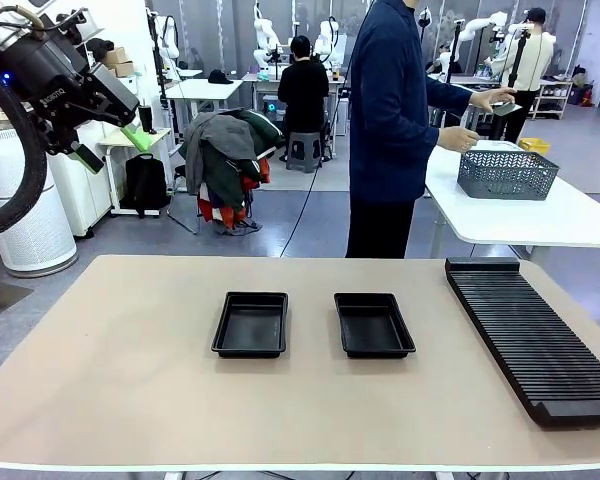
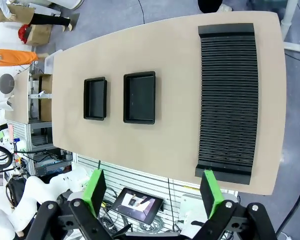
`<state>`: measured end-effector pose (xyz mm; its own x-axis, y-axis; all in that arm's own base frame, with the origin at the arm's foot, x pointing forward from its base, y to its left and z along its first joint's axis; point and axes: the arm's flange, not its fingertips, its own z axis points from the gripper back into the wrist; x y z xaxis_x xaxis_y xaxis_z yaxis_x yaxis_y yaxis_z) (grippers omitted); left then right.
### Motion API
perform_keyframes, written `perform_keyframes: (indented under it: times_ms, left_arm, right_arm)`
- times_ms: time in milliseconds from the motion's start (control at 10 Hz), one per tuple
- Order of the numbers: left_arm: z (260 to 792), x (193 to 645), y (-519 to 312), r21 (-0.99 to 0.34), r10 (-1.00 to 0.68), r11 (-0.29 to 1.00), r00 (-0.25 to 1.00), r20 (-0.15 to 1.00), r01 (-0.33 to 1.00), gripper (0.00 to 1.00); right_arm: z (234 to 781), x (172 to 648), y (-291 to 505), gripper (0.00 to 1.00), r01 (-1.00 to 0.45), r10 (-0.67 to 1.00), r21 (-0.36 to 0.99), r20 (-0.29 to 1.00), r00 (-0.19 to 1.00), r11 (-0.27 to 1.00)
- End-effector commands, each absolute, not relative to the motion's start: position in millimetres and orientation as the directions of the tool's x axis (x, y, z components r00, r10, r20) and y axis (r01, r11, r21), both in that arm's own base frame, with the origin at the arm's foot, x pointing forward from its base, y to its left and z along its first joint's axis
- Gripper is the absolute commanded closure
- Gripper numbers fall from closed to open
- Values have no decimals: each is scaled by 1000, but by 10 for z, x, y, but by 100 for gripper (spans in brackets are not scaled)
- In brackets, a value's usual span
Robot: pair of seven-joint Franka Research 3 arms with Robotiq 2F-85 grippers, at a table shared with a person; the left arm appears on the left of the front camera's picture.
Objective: Inspect and transfer BCBs to ESD trays.
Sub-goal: Pick up the Blank PCB from the PCB Rack and place it in the left ESD tray.
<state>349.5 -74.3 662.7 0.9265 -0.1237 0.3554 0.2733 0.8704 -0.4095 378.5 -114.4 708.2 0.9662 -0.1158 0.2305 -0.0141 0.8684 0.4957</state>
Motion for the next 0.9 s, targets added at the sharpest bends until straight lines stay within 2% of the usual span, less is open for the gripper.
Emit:
perform_keyframes:
  times_ms: [0,800]
  left_arm:
    - [6683,3430,-736,-377,-108,896,938,329,235,0]
    - [7040,3420,-738,-304,-15,946,954,299,110,0]
  right_arm:
    - [7076,3784,-1144,0,-14,-115,496,230,966,868]
    - [7076,3784,-1144,0,-14,-115,496,230,966,868]
